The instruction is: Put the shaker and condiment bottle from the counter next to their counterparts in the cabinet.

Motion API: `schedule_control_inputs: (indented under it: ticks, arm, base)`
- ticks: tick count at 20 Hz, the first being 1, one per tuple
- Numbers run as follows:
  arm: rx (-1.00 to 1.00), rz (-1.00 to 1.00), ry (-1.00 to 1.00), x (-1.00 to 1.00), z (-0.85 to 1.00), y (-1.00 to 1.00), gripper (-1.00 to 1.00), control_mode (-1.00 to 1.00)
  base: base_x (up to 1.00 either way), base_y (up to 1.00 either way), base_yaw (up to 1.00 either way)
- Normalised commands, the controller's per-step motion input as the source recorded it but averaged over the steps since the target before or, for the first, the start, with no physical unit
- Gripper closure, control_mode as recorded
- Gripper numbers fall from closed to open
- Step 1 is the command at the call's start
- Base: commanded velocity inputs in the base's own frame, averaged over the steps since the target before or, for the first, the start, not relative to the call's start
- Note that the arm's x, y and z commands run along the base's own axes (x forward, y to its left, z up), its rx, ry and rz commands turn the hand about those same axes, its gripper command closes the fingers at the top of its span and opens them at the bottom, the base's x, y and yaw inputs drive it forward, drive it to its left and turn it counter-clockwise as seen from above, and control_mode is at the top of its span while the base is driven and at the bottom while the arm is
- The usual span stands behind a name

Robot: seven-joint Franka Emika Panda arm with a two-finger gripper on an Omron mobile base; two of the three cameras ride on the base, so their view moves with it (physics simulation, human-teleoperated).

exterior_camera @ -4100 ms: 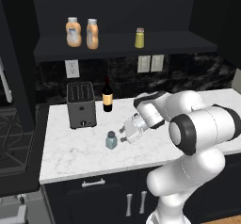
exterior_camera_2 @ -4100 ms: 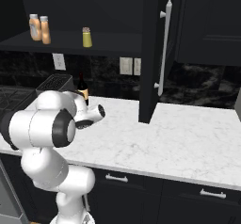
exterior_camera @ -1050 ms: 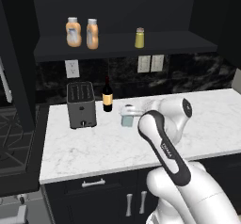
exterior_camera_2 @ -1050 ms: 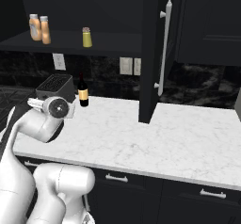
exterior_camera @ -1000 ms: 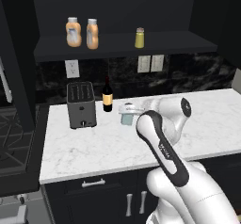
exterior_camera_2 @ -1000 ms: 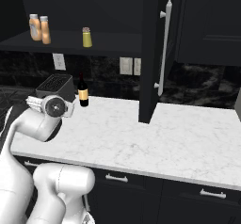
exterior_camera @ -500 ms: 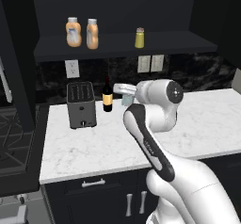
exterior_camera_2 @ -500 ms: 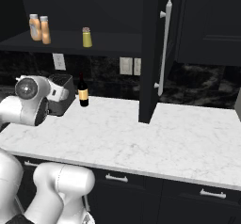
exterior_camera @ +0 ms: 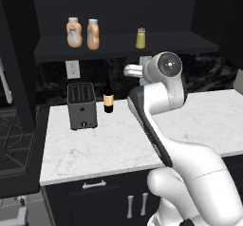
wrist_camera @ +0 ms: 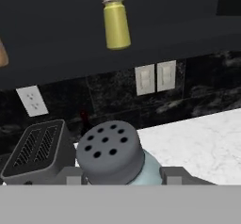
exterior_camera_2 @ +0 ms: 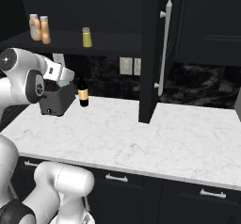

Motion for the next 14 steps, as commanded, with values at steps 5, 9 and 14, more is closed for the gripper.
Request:
schedule_control_inputs:
  ticks: [5,9,14]
  arm:
    - [0.17,0.0,0.08,0.03,0.16,-0.36,1.0,-1.0]
    - [0.21,0.01,0.12,0.0,0.59,-0.68,1.0,-1.0]
    - [0.13,0.01,0.02,0.0,0.5,-0.59,1.0,-1.0]
  base:
    - [0.0,0.0,0.0]
    - [0.0,0.0,0.0]
    - [0.0,0.0,0.0]
